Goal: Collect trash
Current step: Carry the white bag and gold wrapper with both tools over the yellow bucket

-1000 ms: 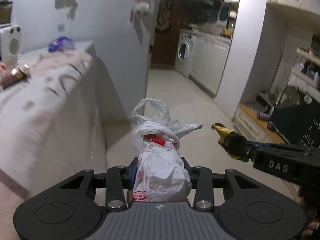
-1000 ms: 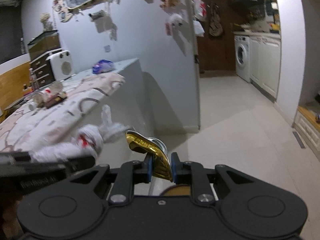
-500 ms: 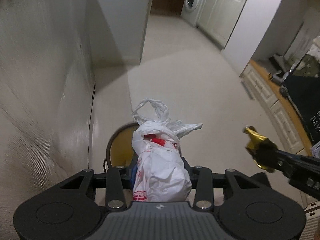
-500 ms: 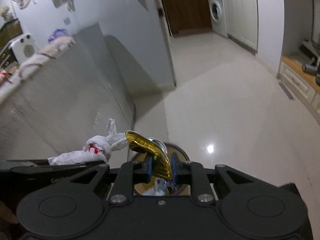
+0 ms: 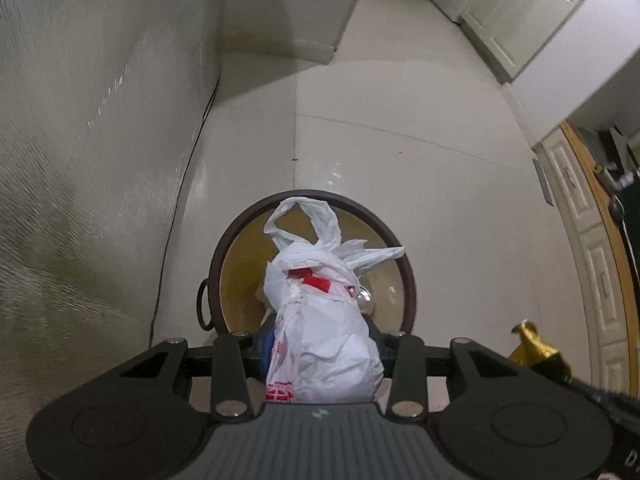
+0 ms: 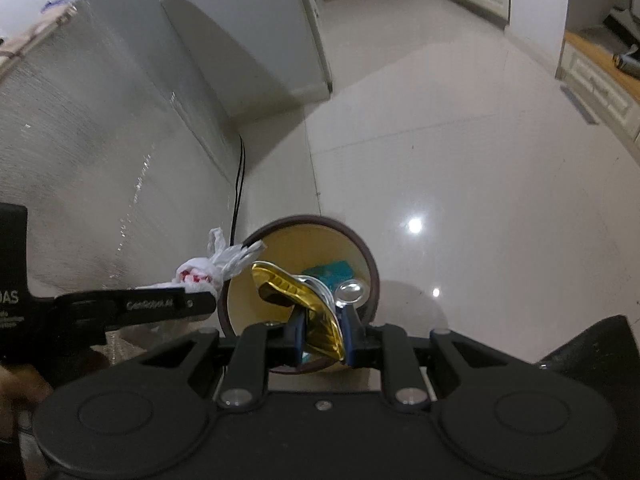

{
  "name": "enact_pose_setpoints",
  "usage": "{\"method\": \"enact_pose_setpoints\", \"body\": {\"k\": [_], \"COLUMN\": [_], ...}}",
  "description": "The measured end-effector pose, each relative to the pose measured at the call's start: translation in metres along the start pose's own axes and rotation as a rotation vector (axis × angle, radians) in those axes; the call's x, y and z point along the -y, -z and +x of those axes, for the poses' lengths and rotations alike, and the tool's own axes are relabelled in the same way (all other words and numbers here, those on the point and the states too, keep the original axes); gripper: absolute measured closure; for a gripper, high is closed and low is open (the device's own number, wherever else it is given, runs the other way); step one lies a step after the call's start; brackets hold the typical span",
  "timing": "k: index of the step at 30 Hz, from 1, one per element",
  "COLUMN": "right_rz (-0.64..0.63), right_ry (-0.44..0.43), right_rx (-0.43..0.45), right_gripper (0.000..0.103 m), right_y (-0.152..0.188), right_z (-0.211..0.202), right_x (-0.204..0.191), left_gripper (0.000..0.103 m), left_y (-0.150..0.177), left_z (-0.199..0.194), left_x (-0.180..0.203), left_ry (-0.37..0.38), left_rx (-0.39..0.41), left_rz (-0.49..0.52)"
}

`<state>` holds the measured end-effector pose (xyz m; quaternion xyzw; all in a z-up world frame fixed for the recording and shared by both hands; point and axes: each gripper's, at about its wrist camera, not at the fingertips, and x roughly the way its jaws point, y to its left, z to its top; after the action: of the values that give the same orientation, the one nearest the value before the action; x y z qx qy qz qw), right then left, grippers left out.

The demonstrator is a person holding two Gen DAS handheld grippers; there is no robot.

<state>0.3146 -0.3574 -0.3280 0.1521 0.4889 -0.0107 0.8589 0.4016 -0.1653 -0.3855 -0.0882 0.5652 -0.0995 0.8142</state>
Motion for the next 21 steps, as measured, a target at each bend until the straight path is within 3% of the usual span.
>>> {"method": "enact_pose_setpoints", "body": {"k": [5,10,21], "right_rz": [0.021,0.039,0.084], "right_ry": [-0.011,-0.005,0.0], "right_rx": [-0.05,-0.09,-0.145], "right_gripper": [0.084,0.084,0.084], "right_y": [-0.007,-0.01,-0.018], "right_z": [0.039,0.067,0.111], "right_x": [-0.004,-0.001,-0.001], "left_gripper": [0.061,0.033,0.028], "left_y": [-0.011,-0.018,-0.006], "left_z": [0.036,0.061,0.063], "left_x": [-0.014,-0.027,-0.034], "left_ry": [-0.002,-0.015,-0.082], "left_rx": [0.001,0.002,-0.031], "left_rz": [-0.049,-0.073,0.003]}}
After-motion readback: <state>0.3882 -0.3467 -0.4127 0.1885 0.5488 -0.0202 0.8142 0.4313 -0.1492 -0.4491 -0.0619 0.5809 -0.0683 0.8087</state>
